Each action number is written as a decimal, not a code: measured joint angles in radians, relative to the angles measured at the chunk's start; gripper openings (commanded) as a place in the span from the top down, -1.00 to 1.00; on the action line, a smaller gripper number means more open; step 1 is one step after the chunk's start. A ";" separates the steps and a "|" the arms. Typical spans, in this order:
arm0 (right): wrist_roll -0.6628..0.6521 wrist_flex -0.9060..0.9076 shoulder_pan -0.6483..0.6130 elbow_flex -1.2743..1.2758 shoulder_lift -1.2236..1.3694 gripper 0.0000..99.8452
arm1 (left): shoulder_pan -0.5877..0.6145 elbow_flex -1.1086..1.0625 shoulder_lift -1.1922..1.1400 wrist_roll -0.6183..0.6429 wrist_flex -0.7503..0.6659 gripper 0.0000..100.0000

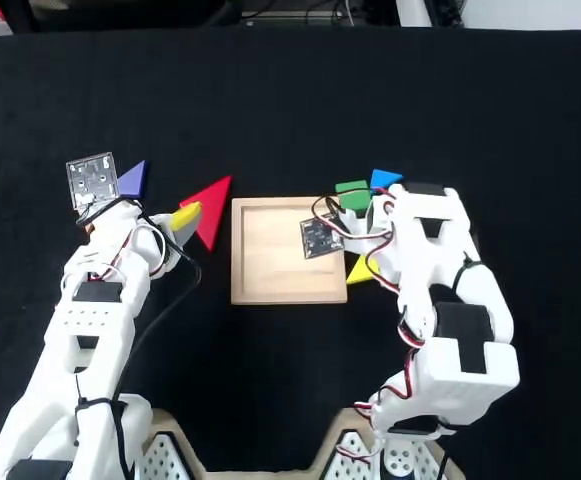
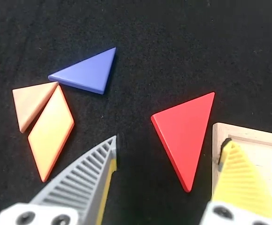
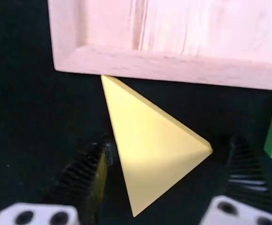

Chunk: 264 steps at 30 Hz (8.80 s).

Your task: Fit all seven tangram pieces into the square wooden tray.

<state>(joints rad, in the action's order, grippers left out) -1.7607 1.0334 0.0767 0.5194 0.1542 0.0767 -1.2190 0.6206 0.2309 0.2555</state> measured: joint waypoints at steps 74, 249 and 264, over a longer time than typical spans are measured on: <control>0.580 0.029 -0.555 -0.014 -0.219 0.62 | 0.000 0.000 0.000 0.000 0.000 0.32; 1.389 -0.394 -0.448 0.167 -0.126 0.98 | -0.021 -0.021 -0.133 -0.058 -0.055 0.32; 1.389 -0.394 -0.465 0.239 -0.218 0.98 | -0.021 -0.021 -0.133 -0.058 -0.055 0.32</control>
<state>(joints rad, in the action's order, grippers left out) -0.3721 0.6391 -0.3882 0.7587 -0.0637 0.0552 -1.2405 0.4872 0.1726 0.2002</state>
